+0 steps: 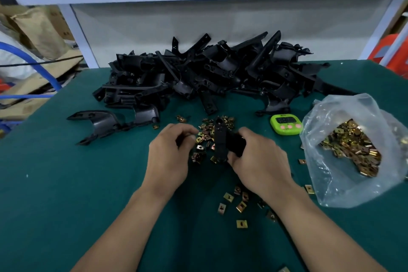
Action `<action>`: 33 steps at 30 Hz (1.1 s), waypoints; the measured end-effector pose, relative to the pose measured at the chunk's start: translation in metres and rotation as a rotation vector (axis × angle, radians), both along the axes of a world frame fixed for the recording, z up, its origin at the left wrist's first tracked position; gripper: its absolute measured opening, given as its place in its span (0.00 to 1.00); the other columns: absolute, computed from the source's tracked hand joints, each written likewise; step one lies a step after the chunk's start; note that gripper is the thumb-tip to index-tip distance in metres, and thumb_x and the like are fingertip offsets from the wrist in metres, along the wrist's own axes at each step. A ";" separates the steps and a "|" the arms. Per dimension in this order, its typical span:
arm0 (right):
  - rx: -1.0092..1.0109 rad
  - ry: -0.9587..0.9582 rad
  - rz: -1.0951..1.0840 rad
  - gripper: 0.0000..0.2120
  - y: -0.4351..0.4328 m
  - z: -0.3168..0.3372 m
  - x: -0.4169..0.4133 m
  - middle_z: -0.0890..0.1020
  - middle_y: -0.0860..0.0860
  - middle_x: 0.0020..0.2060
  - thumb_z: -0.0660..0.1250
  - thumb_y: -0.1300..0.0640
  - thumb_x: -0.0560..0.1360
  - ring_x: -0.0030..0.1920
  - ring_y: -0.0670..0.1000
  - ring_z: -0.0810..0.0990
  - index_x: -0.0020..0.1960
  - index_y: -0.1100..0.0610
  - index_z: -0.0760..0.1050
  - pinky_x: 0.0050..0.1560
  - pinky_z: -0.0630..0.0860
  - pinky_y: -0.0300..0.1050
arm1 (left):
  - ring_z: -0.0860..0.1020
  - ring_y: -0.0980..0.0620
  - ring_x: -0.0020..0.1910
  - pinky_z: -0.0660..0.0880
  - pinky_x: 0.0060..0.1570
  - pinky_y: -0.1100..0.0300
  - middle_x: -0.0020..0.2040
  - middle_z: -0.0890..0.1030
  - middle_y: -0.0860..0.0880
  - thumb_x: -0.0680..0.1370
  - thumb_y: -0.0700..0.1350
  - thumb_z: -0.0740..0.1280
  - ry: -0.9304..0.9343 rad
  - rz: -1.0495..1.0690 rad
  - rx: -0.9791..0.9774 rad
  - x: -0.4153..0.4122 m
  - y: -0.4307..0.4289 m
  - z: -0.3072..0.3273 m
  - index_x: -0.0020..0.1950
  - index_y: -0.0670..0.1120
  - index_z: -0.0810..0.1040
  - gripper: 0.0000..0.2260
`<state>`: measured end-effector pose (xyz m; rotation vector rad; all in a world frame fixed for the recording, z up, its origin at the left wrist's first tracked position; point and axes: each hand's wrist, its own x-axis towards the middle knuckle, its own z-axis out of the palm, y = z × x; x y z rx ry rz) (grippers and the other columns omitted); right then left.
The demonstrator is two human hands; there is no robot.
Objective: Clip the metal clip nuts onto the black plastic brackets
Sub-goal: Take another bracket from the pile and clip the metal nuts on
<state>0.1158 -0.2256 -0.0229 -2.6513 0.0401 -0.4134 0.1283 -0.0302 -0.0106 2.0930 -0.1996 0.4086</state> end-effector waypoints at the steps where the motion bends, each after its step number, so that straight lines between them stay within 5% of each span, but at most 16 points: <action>1: 0.002 0.004 0.004 0.11 0.000 0.000 0.000 0.74 0.41 0.32 0.69 0.44 0.72 0.32 0.46 0.72 0.50 0.44 0.70 0.32 0.67 0.45 | 0.77 0.63 0.48 0.69 0.43 0.76 0.47 0.78 0.64 0.81 0.40 0.69 0.002 0.003 0.000 -0.001 -0.001 -0.001 0.45 0.63 0.78 0.16; 7: 0.013 0.001 0.013 0.11 0.001 0.001 -0.002 0.75 0.41 0.33 0.68 0.43 0.72 0.34 0.48 0.74 0.50 0.44 0.70 0.34 0.68 0.47 | 0.78 0.60 0.44 0.71 0.40 0.75 0.44 0.78 0.61 0.78 0.38 0.71 0.003 0.083 -0.066 -0.005 -0.004 0.002 0.50 0.61 0.73 0.16; 14: -0.007 -0.015 -0.005 0.11 0.002 0.000 -0.001 0.73 0.41 0.32 0.69 0.44 0.71 0.31 0.45 0.69 0.51 0.44 0.71 0.32 0.63 0.45 | 0.83 0.66 0.42 0.74 0.41 0.76 0.39 0.84 0.64 0.74 0.38 0.76 0.028 0.062 -0.120 -0.008 -0.008 0.005 0.41 0.58 0.82 0.14; 19: -0.013 -0.013 -0.010 0.12 0.002 0.000 0.000 0.72 0.40 0.31 0.70 0.43 0.71 0.31 0.44 0.68 0.51 0.43 0.71 0.30 0.62 0.44 | 0.83 0.64 0.41 0.74 0.39 0.75 0.40 0.85 0.65 0.78 0.40 0.73 0.061 0.028 -0.161 -0.009 -0.012 0.004 0.45 0.60 0.85 0.13; 25: -0.004 -0.015 -0.002 0.12 0.000 0.000 0.000 0.73 0.39 0.31 0.69 0.43 0.70 0.30 0.38 0.67 0.50 0.42 0.70 0.29 0.59 0.38 | 0.85 0.61 0.46 0.79 0.45 0.70 0.45 0.87 0.61 0.77 0.36 0.74 0.154 -0.042 -0.283 -0.005 -0.011 0.003 0.42 0.60 0.88 0.17; 33: 0.016 -0.019 -0.008 0.13 -0.003 0.000 0.001 0.75 0.40 0.32 0.67 0.41 0.69 0.32 0.47 0.73 0.50 0.42 0.70 0.31 0.66 0.45 | 0.86 0.54 0.41 0.81 0.43 0.65 0.42 0.88 0.49 0.72 0.33 0.77 0.227 -0.070 -0.537 -0.004 -0.009 0.007 0.45 0.53 0.89 0.14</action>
